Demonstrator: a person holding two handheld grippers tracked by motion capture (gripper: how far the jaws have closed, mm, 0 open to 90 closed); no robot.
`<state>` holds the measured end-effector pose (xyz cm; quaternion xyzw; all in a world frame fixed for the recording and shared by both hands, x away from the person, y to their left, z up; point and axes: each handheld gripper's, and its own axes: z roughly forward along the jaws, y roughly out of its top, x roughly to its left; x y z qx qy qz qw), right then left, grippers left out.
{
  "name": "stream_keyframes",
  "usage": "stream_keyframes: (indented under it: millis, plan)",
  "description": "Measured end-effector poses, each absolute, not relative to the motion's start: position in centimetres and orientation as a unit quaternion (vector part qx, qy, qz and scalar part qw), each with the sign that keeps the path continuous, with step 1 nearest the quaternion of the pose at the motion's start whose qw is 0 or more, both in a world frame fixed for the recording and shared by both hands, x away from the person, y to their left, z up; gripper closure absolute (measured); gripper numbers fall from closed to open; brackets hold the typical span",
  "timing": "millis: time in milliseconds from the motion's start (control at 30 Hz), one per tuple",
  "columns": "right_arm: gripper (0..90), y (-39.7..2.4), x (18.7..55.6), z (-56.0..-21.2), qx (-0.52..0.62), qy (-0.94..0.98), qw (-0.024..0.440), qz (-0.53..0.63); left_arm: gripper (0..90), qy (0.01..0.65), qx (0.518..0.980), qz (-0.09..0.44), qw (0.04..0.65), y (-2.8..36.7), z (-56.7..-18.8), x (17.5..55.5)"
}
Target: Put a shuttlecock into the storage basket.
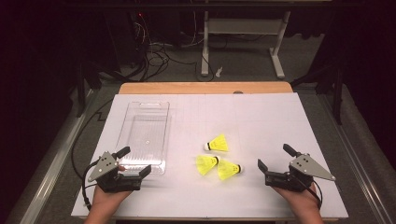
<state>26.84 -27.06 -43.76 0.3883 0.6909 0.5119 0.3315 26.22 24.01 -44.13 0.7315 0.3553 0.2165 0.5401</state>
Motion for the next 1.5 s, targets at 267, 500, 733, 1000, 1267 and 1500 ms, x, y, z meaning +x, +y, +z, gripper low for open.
stream_keyframes:
  millis: [267,500,733,1000,1267,1500]
  plan:
    - [0.0,-27.01,26.82,-43.7,0.387,0.692,0.333,0.511,0.3,0.351,0.736,0.22,0.535,24.16,-44.06,26.0]
    - [0.0,-27.07,26.81,-43.69,0.388,0.69,0.335,0.511,0.2,0.347,0.741,0.223,0.53,24.05,-44.07,25.92]
    - [0.0,-27.1,26.77,-43.63,0.389,0.689,0.335,0.511,0.2,0.347,0.742,0.222,0.528,24.03,-44.1,25.92]
    - [0.0,-27.09,26.76,-43.59,0.391,0.688,0.336,0.512,0.2,0.347,0.743,0.222,0.528,24.05,-44.11,25.94]
    - [0.0,-27.13,26.77,-43.56,0.392,0.687,0.335,0.512,0.2,0.345,0.747,0.217,0.525,24.01,-44.14,25.98]
    - [0.0,-27.16,26.8,-43.56,0.392,0.688,0.337,0.51,0.2,0.347,0.751,0.212,0.52,23.9,-44.2,26.04]
